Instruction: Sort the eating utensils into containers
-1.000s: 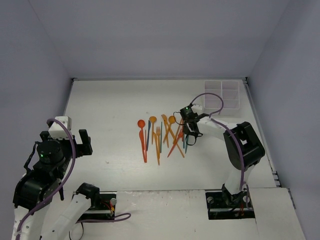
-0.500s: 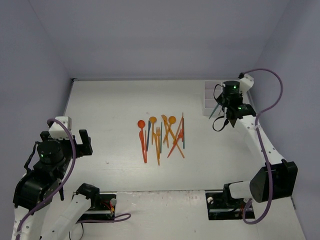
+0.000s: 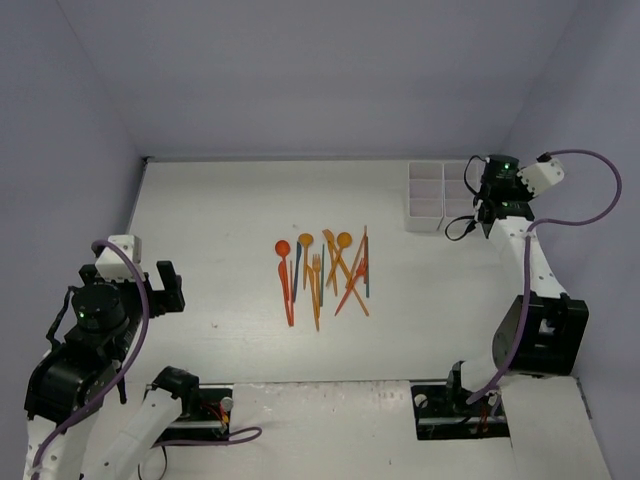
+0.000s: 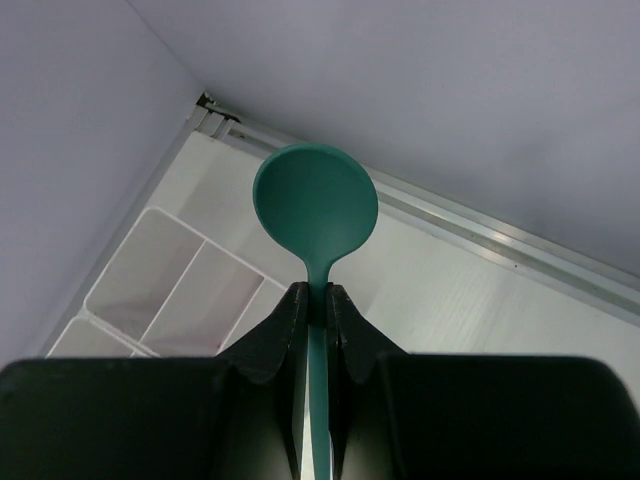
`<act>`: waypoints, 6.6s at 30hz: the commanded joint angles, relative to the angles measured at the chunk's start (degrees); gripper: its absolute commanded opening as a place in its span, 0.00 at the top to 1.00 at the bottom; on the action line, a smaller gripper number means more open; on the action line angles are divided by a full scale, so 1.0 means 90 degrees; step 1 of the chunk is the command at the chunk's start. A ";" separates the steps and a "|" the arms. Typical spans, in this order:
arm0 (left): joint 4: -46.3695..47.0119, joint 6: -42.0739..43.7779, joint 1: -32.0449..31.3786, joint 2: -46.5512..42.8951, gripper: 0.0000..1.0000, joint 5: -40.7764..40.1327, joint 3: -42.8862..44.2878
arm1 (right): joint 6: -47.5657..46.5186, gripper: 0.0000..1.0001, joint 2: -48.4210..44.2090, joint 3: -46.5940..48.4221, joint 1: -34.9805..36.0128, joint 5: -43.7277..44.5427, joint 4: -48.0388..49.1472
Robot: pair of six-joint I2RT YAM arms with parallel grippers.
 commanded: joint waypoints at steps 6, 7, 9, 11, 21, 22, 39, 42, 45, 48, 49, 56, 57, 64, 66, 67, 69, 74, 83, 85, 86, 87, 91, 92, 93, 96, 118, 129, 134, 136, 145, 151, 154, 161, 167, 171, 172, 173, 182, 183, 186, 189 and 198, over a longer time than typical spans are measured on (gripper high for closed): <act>0.0242 -0.0257 -0.0034 -0.0082 0.10 0.0024 -0.0054 | 0.0268 1.00 0.1106 0.1039 -0.0186 0.1054 0.0863; 0.0243 -0.0250 -0.0034 -0.0090 0.10 -0.0007 -0.0056 | 0.0275 1.00 0.1227 0.1081 -0.0186 0.1071 0.0925; 0.0259 -0.0247 -0.0034 -0.0076 0.10 -0.0042 -0.0039 | 0.0286 1.00 0.1445 0.1212 -0.0178 0.1077 0.1013; 0.0277 -0.0262 -0.0034 -0.0058 0.10 -0.0054 -0.0029 | 0.0272 1.00 0.1628 0.1308 -0.0161 0.1077 0.1116; 0.0687 -0.0222 -0.0034 -0.0027 0.10 0.0054 -0.0102 | -0.0159 1.00 0.2085 0.1288 0.0056 0.0966 0.2281; 0.0711 -0.0218 -0.0034 -0.0012 0.10 0.0075 -0.0115 | -0.0200 1.00 0.2110 0.1302 0.0069 0.0926 0.2394; 0.0752 -0.0170 -0.0034 0.0063 0.10 0.0398 -0.0223 | -0.0928 1.00 0.2797 0.1447 0.0241 0.0431 0.3815; 0.0752 -0.0187 -0.0034 0.0071 0.10 0.0440 -0.0223 | -0.0963 1.00 0.3038 0.1572 0.0299 0.0398 0.3915; 0.0760 -0.0189 -0.0034 0.0103 0.10 0.0472 -0.0212 | -0.0914 1.00 0.3177 0.1660 0.0365 0.0364 0.3995; 0.0760 -0.0198 -0.0034 0.0134 0.10 0.0494 -0.0212 | -0.0966 1.00 0.3308 0.1628 0.0501 0.0398 0.4056; 0.0760 -0.0198 -0.0034 0.0142 0.10 0.0506 -0.0212 | -0.0978 1.00 0.3332 0.1616 0.0541 0.0414 0.4072; 0.0750 -0.0207 -0.0034 0.0132 0.10 0.0548 -0.0212 | -0.0972 0.92 0.3205 0.1218 0.0806 0.0500 0.4177; 0.0750 -0.0226 -0.0034 0.0132 0.10 0.0567 -0.0221 | -0.0963 0.89 0.3166 0.1166 0.0819 0.0519 0.4187; 0.0737 -0.0297 -0.0034 -0.0087 0.10 0.0644 -0.0264 | -0.0881 0.85 0.2881 0.0685 0.0839 0.0588 0.4198; 0.0731 -0.0315 -0.0034 -0.0170 0.10 0.0673 -0.0276 | -0.0880 0.84 0.2798 0.0537 0.0839 0.0588 0.4198; 0.0728 -0.0315 -0.0034 -0.0205 0.10 0.0686 -0.0280 | -0.0887 0.83 0.2750 0.0488 0.0839 0.0585 0.4198; 0.0721 -0.0315 -0.0034 -0.0262 0.10 0.0693 -0.0273 | -0.0917 0.79 0.2611 0.0422 0.0839 0.0548 0.4205; 0.0731 -0.0416 -0.0034 -0.0317 0.10 0.0705 -0.0202 | -0.1217 0.63 0.2148 0.0333 0.0862 0.0392 0.4090; 0.0667 -0.0722 -0.0034 -0.0087 0.10 0.0774 0.0014 | -0.1726 0.48 0.0773 0.0400 0.1116 -0.0826 0.2250; 0.0567 -0.0811 -0.0034 0.0113 0.10 0.0843 0.0082 | -0.1767 0.47 0.0534 0.0420 0.1275 -0.1209 0.1486; 0.0494 -0.0866 -0.0034 0.0215 0.10 0.0903 0.0122 | -0.1792 0.47 0.0391 0.0393 0.1404 -0.1403 0.1280; 0.0453 -0.0920 -0.0034 0.0284 0.10 0.0945 0.0151 | -0.1793 0.47 0.0273 0.0298 0.1524 -0.1546 0.0874; 0.0399 -0.1254 -0.0034 0.0603 0.10 0.1202 0.0169 | -0.1686 0.46 -0.0278 -0.0043 0.2267 -0.2256 0.0105; 0.0402 -0.1336 -0.0034 0.0696 0.10 0.1285 0.0165 | -0.1650 0.46 -0.0336 -0.0129 0.2454 -0.2375 -0.0120; 0.0408 -0.1422 -0.0034 0.0770 0.10 0.1381 0.0160 | -0.1610 0.46 -0.0387 -0.0226 0.2660 -0.2489 -0.0427; 0.0399 -0.1496 -0.0034 0.0998 0.10 0.1553 0.0140 | -0.1540 0.45 -0.0285 -0.0243 0.3431 -0.2730 -0.0884; -0.0299 -0.1561 -0.0044 0.0606 0.10 0.1877 -0.0016 | -0.0324 0.61 0.3122 0.1372 0.4765 -0.2507 -0.1022; -0.0439 -0.1507 -0.0044 0.0494 0.10 0.1887 -0.0055 | -0.0017 0.68 0.3621 0.1506 0.4728 -0.2267 -0.1008; -0.0480 -0.1528 -0.0044 0.0454 0.10 0.1887 -0.0114 | 0.0012 0.82 0.3512 0.1455 0.4726 -0.2095 -0.1007; -0.0474 -0.1542 -0.0044 0.0454 0.10 0.1887 -0.0127 | -0.0009 0.89 0.3464 0.1446 0.4726 -0.2065 -0.1007; -0.0470 -0.1547 -0.0044 0.0494 0.10 0.1888 -0.0097 | -0.0112 1.00 0.3056 0.1369 0.4736 -0.2030 -0.1007; -0.0461 -0.1546 -0.0044 0.0532 0.10 0.1858 -0.0022 | -0.0367 1.00 0.2157 0.1417 0.4711 -0.1575 -0.1002; -0.0451 -0.1535 -0.0044 0.0581 0.10 0.1819 -0.0016 | -0.0525 1.00 0.1660 0.1416 0.4636 -0.1029 -0.0997; -0.0423 -0.1451 -0.0044 0.0696 0.10 0.1743 0.0056 | -0.0878 1.00 0.0605 0.1194 0.3534 0.0265 -0.0456; -0.0431 -0.1321 -0.0044 0.0702 0.10 0.1625 0.0116 | -0.1296 1.00 0.0259 0.0751 0.2340 0.0889 0.0943; -0.0412 -0.1263 -0.0044 0.0670 0.10 0.1614 0.0120 | -0.1878 1.00 0.0281 0.0343 0.1871 0.1286 0.2435; -0.0403 -0.1254 -0.0044 0.0669 0.10 0.1613 0.0111 | -0.1890 1.00 0.0319 0.0333 0.1784 0.1346 0.2469; -0.0370 -0.1234 -0.0044 0.0669 0.10 0.1613 0.0098 | -0.1973 1.00 0.0411 0.0308 0.1675 0.1477 0.2800; -0.0228 -0.0993 -0.0044 0.0620 0.10 0.1484 0.0129 | -0.2260 1.00 0.1771 0.0872 0.1137 0.2187 0.3865; -0.0211 -0.0966 -0.0044 0.0628 0.10 0.1469 0.0130 | -0.2300 1.00 0.1872 0.0926 0.1117 0.2229 0.3922; -0.0190 -0.0924 -0.0044 0.0636 0.10 0.1400 0.0136 | -0.2395 1.00 0.2307 0.1227 0.1052 0.2371 0.4037; -0.0188 -0.0949 -0.0044 0.0611 0.10 0.1294 0.0177 | -0.2370 1.00 0.2668 0.1490 0.0997 0.2451 0.4127; -0.0168 -0.0866 -0.0044 0.0669 0.10 0.1207 0.0173 | -0.2379 1.00 0.3290 0.2049 0.0953 0.2652 0.4312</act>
